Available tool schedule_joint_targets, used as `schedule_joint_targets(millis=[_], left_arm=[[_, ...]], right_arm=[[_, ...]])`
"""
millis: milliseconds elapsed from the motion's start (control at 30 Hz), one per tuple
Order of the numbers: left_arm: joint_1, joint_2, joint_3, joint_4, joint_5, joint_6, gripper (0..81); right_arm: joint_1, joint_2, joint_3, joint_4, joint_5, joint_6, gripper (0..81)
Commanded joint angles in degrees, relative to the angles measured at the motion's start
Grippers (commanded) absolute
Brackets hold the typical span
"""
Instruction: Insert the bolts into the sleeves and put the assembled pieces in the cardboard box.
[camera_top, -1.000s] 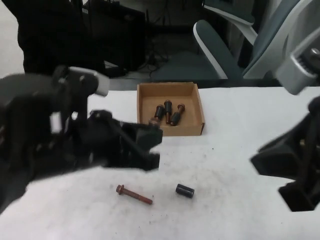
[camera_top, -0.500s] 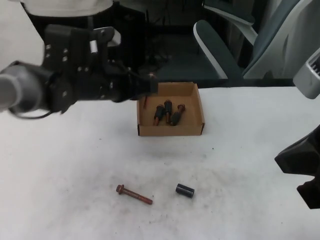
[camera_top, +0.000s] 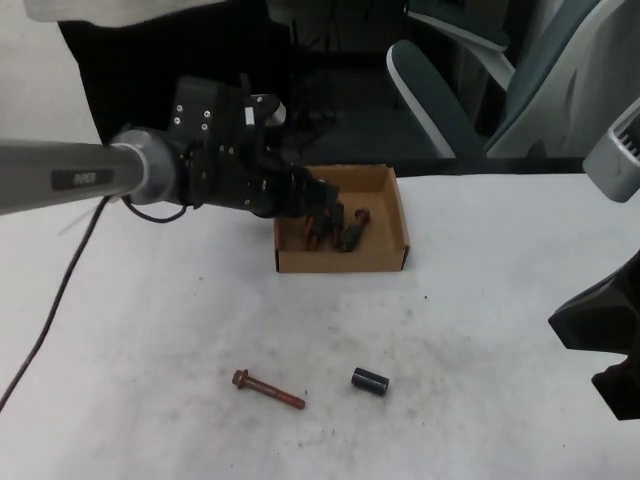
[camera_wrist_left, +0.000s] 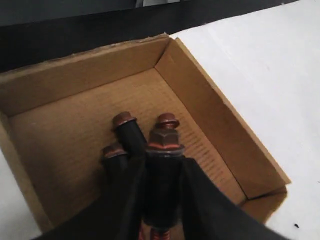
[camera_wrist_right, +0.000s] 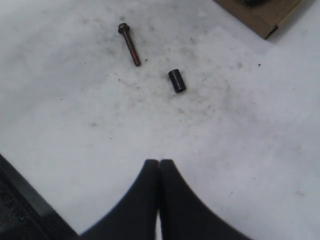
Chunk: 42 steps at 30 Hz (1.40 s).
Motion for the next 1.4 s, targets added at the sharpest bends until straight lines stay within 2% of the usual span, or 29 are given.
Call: schedule_joint_targets(millis=[0,100,133,333,433,867,933,1033,1100,1367], left_arm=[[0.11,0.65,-1.84,-0.61,-0.41,0.43,0.8],[0.11,1.84,-2.44,-0.61,1.15,0.33,0.1],[-0.01,1.95,-2.44,-0.26,1.69,0.04,2.3],[-0.01,1.93,-2.44,2.79,1.72,-0.06,29.1],[-0.01,1.93,-2.44,2.8,1.72,-1.3,34.2],[-0.01,-4.17,-2.44,6.59,3.41,-2.59,34.0],[-0.01,-6.86,-2.44,11.31,2.97,-2.59,29.5],[-0.01,-11.04,-1.9,16.6,3.32,-0.1,18.6],[-0.01,-14.13,-0.98,18.68,3.0,0.46,14.9],[-0.01,-32.16,12.84,21.68,-2.26,0.39,14.3]], right_arm=[[-0.39,-0.27,0.1,-0.31,-0.31,-0.51,0.0],[-0.39,-0.27,0.1,-0.31,-0.31,-0.51,0.0],[-0.39,-0.27,0.1,-0.31,-0.31,-0.51,0.0],[-0.39,-0.27,0.1,-0.59,-0.31,-0.51,0.0],[-0.39,-0.2,0.1,-1.28,-0.31,-0.51,0.0],[-0.39,-0.2,0.1,-1.6,-0.31,-0.51,0.0],[-0.39,-0.2,0.1,-1.64,0.25,-0.51,0.0],[-0.39,-0.2,0.1,-1.52,2.01,-0.51,0.0],[-0.39,-0.2,0.1,-0.91,2.31,-0.51,0.0],[-0.39,-0.67,0.1,6.31,2.31,-0.51,0.0]])
